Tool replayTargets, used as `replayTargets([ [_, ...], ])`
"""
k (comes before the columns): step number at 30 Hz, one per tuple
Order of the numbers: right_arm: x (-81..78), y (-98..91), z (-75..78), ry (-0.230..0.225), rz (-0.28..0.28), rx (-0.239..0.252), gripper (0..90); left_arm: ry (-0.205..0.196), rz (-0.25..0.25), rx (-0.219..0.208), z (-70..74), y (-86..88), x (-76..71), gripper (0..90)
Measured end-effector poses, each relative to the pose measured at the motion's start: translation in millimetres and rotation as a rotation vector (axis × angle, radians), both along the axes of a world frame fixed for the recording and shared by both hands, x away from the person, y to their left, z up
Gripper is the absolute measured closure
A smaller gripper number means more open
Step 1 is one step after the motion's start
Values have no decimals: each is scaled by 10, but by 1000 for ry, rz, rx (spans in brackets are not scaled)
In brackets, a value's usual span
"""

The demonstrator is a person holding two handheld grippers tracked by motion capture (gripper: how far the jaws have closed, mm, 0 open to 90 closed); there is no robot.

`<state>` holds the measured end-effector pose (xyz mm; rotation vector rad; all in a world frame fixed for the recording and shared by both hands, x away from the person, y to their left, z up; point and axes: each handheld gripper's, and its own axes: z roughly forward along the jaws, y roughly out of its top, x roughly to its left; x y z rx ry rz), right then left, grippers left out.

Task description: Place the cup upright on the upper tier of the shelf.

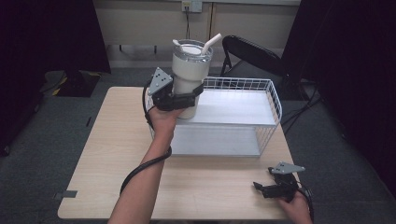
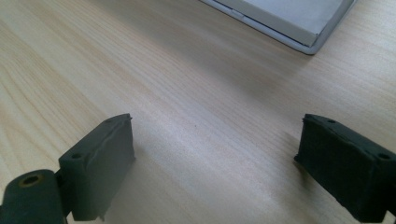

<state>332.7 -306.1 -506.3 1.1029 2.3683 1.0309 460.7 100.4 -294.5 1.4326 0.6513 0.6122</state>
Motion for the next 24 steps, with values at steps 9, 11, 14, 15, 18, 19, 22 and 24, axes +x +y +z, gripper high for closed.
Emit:
replayTargets([
  [9,-1,1,0,1,0,0,99,31,2,28,33,52,-47,99],
  [11,-1,0,0,0,0,0,99,39,3,32,39,65,-61,100],
  [14,-1,1,0,0,0,-1,99,40,7,30,31,84,-78,100],
  [15,-1,1,0,0,0,-1,99,39,10,28,28,86,-80,101],
  [18,-1,1,0,0,0,-1,99,36,14,23,19,89,-93,101],
  [19,-2,1,0,2,0,0,99,36,15,25,20,91,-98,101],
  [22,-2,1,0,1,0,0,99,38,15,34,24,103,-111,102],
  [24,-2,1,0,1,0,0,99,33,17,38,19,109,-119,102],
])
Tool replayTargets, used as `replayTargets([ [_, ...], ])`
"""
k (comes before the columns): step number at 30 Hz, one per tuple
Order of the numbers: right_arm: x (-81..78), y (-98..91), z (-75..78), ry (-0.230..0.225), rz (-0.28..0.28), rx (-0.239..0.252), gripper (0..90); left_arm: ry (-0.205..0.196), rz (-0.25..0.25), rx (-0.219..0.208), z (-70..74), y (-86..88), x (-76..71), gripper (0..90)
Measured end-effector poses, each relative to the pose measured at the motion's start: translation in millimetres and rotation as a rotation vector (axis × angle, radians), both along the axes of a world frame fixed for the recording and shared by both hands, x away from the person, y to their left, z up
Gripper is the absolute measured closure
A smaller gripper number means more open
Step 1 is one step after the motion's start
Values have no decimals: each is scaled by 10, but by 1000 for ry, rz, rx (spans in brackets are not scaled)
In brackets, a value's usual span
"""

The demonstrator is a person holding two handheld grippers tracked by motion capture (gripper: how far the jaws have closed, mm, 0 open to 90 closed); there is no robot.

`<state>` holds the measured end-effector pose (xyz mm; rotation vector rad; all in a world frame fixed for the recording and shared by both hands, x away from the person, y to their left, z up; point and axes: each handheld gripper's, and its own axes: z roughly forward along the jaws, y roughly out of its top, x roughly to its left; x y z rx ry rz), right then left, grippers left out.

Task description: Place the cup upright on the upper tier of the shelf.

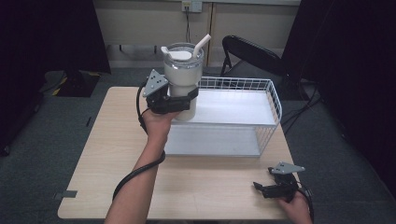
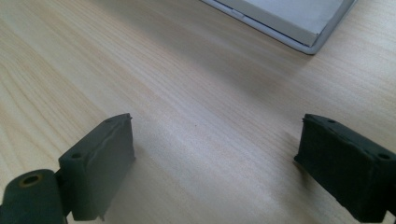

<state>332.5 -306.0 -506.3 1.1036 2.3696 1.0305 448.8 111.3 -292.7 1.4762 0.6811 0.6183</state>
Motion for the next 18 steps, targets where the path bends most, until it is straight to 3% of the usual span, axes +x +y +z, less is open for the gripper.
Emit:
replayTargets([
  [12,-6,-1,-1,-2,3,1,99,-36,25,-4,-31,-54,0,104],
  [18,-6,-2,-1,-2,3,1,99,-32,16,-2,-38,-8,-31,104],
])
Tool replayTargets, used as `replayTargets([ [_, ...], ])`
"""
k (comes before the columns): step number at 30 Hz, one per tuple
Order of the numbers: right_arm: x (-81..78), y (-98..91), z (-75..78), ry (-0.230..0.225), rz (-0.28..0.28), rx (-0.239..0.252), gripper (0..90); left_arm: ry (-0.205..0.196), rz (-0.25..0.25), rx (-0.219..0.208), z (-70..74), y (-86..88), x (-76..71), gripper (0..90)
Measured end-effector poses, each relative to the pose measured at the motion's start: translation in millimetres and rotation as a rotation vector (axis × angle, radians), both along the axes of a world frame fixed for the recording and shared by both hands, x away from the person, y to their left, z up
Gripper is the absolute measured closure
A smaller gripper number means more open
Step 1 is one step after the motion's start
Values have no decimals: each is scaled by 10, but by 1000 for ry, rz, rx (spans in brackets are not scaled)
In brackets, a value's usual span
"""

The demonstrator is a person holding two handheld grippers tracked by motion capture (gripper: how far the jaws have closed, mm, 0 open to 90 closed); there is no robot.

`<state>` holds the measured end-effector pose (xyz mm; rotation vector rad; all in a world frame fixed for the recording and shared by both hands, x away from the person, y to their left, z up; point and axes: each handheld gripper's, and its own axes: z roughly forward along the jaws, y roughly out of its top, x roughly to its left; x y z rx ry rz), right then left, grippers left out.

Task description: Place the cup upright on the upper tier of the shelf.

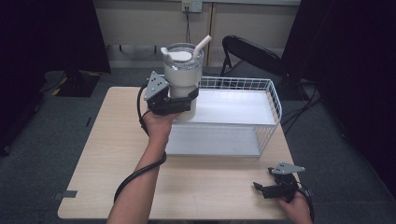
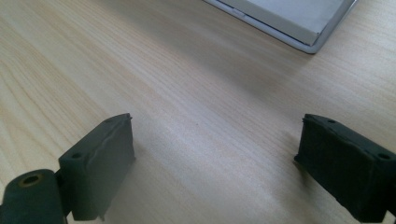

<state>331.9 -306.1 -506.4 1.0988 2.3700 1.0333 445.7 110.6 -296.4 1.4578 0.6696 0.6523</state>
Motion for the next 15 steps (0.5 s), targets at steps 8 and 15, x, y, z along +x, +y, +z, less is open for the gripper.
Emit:
replayTargets([
  [8,-1,0,0,0,0,0,99,16,-18,15,21,24,3,102],
  [15,0,0,0,0,0,0,99,53,-18,48,77,25,-1,101],
])
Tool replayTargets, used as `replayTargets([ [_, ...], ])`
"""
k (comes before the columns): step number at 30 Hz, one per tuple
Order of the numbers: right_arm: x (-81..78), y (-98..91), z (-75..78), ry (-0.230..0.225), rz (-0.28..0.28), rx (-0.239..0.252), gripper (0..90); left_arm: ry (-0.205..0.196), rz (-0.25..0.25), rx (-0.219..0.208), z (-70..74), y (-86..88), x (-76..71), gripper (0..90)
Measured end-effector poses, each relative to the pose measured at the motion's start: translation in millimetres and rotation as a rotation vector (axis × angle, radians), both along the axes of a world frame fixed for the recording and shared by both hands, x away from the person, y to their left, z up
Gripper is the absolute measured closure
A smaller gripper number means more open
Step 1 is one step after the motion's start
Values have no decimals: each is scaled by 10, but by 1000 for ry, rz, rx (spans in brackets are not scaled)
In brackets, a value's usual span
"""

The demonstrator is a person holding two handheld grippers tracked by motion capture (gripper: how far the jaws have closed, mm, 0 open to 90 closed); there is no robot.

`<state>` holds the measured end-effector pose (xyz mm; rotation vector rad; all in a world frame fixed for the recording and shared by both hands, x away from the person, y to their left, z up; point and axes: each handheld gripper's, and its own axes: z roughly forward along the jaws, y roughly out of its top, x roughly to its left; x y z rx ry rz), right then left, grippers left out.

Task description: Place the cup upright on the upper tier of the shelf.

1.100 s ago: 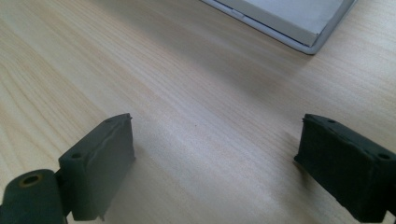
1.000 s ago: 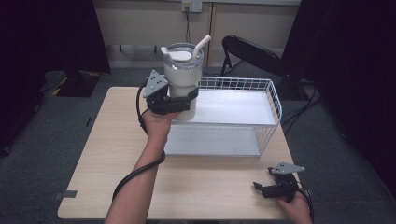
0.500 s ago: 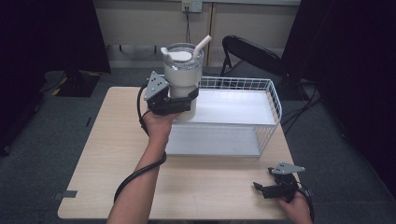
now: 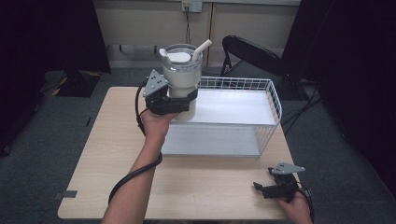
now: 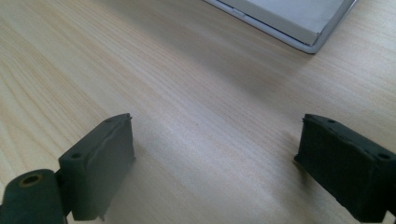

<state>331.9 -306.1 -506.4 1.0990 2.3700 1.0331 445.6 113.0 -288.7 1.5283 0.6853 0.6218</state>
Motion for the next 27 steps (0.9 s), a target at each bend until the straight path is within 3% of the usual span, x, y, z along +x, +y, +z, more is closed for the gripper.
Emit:
replayTargets([
  [10,0,0,0,0,0,0,99,20,-2,23,24,6,-8,95],
  [14,0,0,0,0,0,0,99,27,-10,69,33,18,-16,88],
  [24,1,0,-1,-1,0,0,99,61,-15,44,-32,68,-41,82],
  [27,1,0,0,0,1,0,99,78,-25,53,-56,85,-47,76],
])
